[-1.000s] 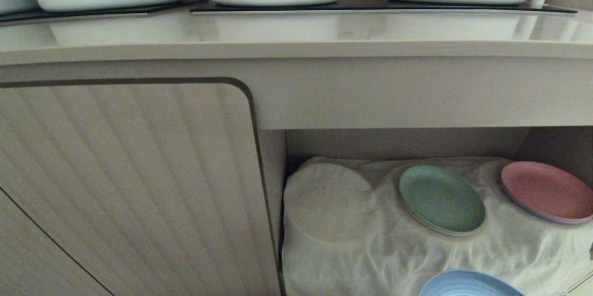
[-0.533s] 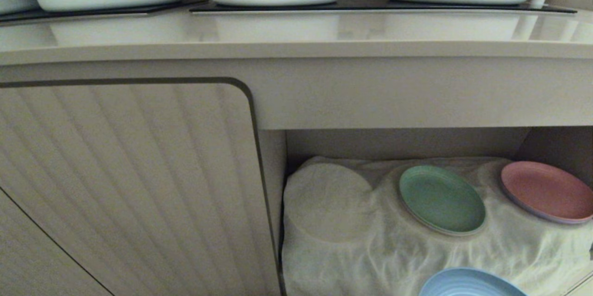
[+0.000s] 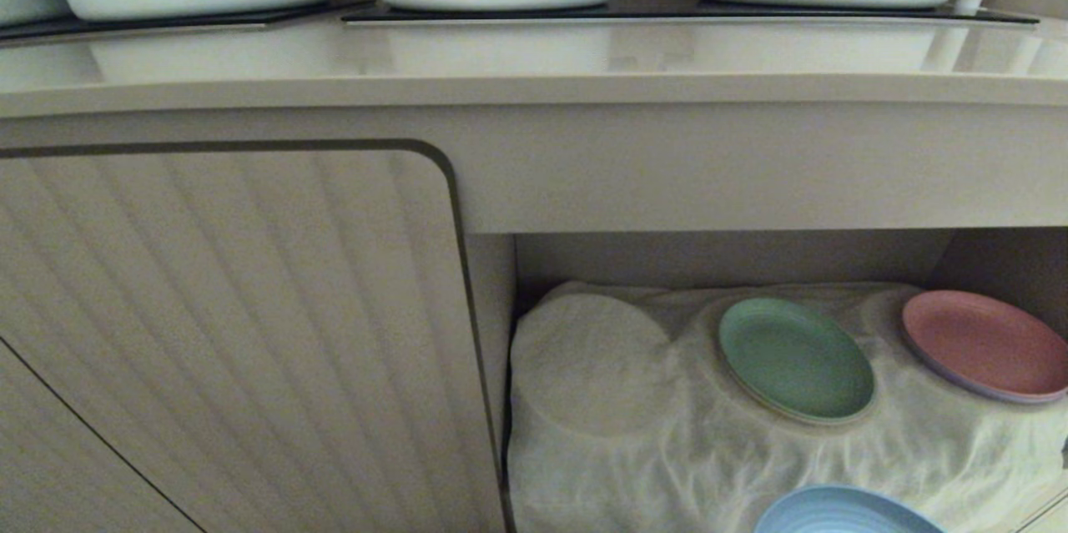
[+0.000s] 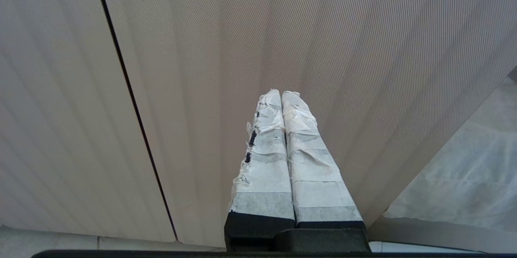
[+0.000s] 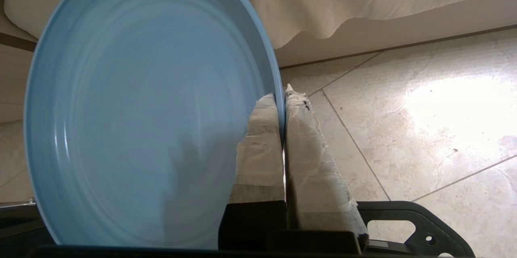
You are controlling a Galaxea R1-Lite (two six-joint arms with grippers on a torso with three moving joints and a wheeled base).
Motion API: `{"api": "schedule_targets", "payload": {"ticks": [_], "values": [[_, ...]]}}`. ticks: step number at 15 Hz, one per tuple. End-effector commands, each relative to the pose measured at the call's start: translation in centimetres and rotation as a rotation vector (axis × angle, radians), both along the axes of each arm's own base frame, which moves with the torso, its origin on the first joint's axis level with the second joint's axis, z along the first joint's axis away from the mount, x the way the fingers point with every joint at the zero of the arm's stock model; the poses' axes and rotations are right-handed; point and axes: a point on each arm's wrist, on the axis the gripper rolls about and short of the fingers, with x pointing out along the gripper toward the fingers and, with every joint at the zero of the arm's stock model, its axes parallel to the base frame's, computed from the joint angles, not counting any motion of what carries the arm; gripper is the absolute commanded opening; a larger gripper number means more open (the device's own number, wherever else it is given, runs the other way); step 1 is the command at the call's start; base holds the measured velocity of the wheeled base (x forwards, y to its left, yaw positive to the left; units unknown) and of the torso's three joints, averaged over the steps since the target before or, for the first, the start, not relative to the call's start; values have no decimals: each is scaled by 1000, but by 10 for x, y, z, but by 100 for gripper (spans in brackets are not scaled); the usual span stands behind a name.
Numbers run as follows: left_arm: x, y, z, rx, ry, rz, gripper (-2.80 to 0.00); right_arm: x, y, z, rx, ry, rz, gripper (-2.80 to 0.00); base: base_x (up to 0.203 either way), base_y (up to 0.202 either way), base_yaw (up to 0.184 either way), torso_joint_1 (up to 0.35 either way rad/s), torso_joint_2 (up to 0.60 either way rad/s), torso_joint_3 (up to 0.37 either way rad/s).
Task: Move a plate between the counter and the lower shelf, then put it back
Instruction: Put the plate
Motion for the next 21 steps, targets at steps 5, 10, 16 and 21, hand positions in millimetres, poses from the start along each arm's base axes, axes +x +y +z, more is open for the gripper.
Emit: {"api": "schedule_targets", "payload": {"ticks": [5,10,16,21], "values": [[0,0,0,-1,-1,1,-280,0,1,0,4,4,20,-280,0,0,0,0,0,0],[0,0,0,-1,0,1,-280,0,2,0,-4,19,76,-280,0,0,0,0,0,0],[0,0,0,-1,-2,1,-280,4,4,-2,-32,68,111,-280,0,0,0,0,0,0],[0,0,0,-1,0,1,-280,4,5,-3,-32,73,123,-280,0,0,0,0,0,0]]}}
